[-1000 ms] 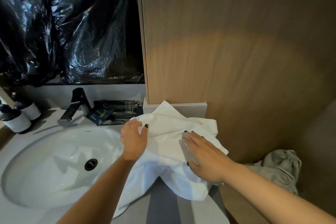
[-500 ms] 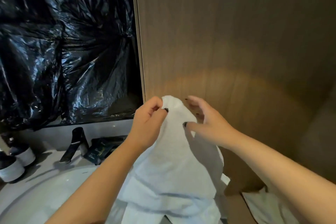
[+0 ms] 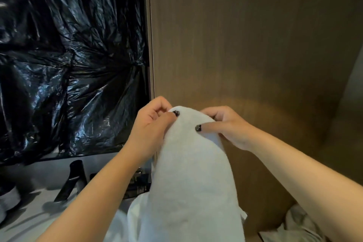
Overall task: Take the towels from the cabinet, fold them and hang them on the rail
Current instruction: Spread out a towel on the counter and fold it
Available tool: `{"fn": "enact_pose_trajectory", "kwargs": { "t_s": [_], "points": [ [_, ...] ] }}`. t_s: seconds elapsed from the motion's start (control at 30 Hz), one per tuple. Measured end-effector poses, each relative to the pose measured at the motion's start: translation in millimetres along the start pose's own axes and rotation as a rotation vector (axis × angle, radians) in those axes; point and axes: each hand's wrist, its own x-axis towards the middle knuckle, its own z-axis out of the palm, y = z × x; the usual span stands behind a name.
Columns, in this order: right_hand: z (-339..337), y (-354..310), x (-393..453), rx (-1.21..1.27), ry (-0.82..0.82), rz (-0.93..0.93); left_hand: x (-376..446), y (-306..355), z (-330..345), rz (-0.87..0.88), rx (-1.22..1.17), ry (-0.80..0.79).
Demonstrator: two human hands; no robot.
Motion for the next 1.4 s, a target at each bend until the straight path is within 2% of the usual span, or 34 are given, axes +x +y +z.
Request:
{"fn": "enact_pose_trajectory", "kwargs": {
  "t_s": [0.1,0.23,0.33,0.4,0.47,0.57,0.63,0.77,0.9,1.03,1.13,1.27,1.4],
  "points": [
    [-2.1,-4.8,-3.6,-0.291,0.108,-0.035,-1.7,-12.5,-8.0,-0.027,0.125,-0.082],
    [-12.3,-12.2,-8.8,-0.423,0.354,-0.112,-11.3,-34.8,-12.4,-0.071,0.150,-0.186],
    [-21.6,-16.6,-13.9,-0.528,0.550,-0.080,-15.8,-50.4,-13.9,-0.087,0.227,-0.141],
    [-16.9,-16.8,-19.6,-0.646,0.468,0.044,-18.5,-53.3,-12.3,-0.083,0.239,-0.102],
    [-2.9,-12.5,-24.2,-0.725,0.283,0.148,-21.9,-48.4,-8.5,-0.065,0.215,-0.095],
    [27.6,-6.3,-27.6,-0.542,0.096,0.185,-29.8,-37.6,1.1,-0.025,0.215,-0.139],
    [44.7,0.9,-29.8,-0.435,0.104,0.187,-36.0,-34.4,5.3,0.011,0.218,-0.139],
    [71.0,20.3,-37.4,-0.411,0.302,0.100,-52.8,-47.9,-8.9,-0.046,0.177,-0.128],
    [86.8,27.1,-55.2,-0.401,0.534,0.099,-94.8,-82.0,-12.7,-0.009,0.443,-0.264],
    [97.2,29.0,-83.9,-0.455,0.669,0.137,-130.3,-102.2,-5.6,0.009,0.495,-0.321],
    [92.7,31.3,-111.7,-0.500,0.768,0.189,-149.1,-103.3,-0.1,0.092,0.646,-0.494],
    [79.9,38.1,-148.0,-0.573,0.904,0.304,-172.0,-104.2,2.6,0.043,0.676,-0.652],
    [66.7,39.1,-178.0,-0.638,0.968,0.400,-175.9,-103.8,0.5,-0.032,0.681,-0.702]
  ]
}}
